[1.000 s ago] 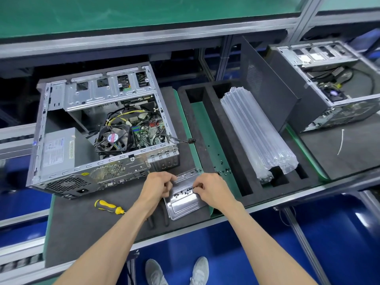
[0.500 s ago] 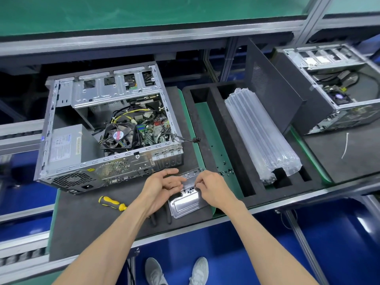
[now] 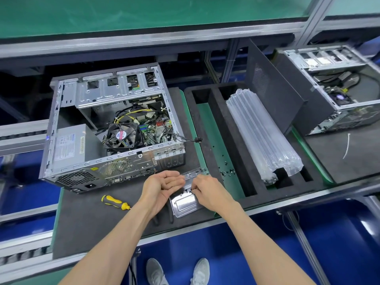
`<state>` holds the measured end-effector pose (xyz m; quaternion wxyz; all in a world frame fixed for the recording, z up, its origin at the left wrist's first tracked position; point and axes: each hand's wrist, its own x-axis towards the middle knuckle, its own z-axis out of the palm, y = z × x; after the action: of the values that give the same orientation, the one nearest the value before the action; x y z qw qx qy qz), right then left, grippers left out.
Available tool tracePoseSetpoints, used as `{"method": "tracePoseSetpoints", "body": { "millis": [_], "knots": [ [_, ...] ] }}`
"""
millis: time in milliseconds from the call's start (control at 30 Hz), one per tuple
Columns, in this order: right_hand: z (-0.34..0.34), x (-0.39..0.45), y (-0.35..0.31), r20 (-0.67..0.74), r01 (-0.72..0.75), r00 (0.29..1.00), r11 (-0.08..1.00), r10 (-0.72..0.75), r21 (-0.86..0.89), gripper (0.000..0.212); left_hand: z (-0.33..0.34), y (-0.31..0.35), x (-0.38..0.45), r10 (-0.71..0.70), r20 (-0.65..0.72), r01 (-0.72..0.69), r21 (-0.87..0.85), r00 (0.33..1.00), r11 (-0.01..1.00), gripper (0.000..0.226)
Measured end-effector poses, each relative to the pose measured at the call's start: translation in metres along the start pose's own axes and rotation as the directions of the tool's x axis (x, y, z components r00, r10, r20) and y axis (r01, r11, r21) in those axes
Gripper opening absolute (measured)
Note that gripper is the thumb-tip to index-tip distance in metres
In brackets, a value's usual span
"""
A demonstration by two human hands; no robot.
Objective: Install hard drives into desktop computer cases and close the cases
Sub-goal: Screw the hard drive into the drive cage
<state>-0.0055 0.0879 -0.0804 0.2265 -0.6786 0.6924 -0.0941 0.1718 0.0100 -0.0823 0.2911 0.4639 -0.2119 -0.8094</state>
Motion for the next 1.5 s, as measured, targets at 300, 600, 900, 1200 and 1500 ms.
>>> {"method": "tracePoseSetpoints", "body": {
  "millis": [300,600,900,1200,1500],
  "knots": [
    [-0.017,0.006,-0.023,-0.15,-0.103,0.973,0.916,0.173,0.387,0.008,-0.007,0.0,-0.009,-0.045,0.179,0.084,-0.214,0.983,0.973,0.06],
    [-0.051,0.011,-0.067,-0.131,0.141,0.988,0.807,-0.08,0.574,0.027,0.009,0.0,-0.015,0.001,0.306,0.131,-0.412,0.952,0.902,0.075],
    [-0.058,0.013,-0.052,-0.176,0.102,0.984,0.879,-0.021,0.466,0.037,0.012,0.006,-0.018,-0.014,0.295,0.133,-0.386,0.955,0.913,0.07],
    [-0.046,0.001,-0.006,-0.158,-0.188,0.961,0.957,0.225,0.219,0.018,0.003,0.01,-0.019,-0.036,0.313,0.141,-0.32,0.949,0.937,0.061],
    [-0.011,-0.003,0.002,-0.114,-0.103,0.99,0.987,0.089,-0.125,0.011,0.002,0.01,-0.018,-0.021,0.413,0.195,-0.384,0.91,0.903,0.053]
  ]
}}
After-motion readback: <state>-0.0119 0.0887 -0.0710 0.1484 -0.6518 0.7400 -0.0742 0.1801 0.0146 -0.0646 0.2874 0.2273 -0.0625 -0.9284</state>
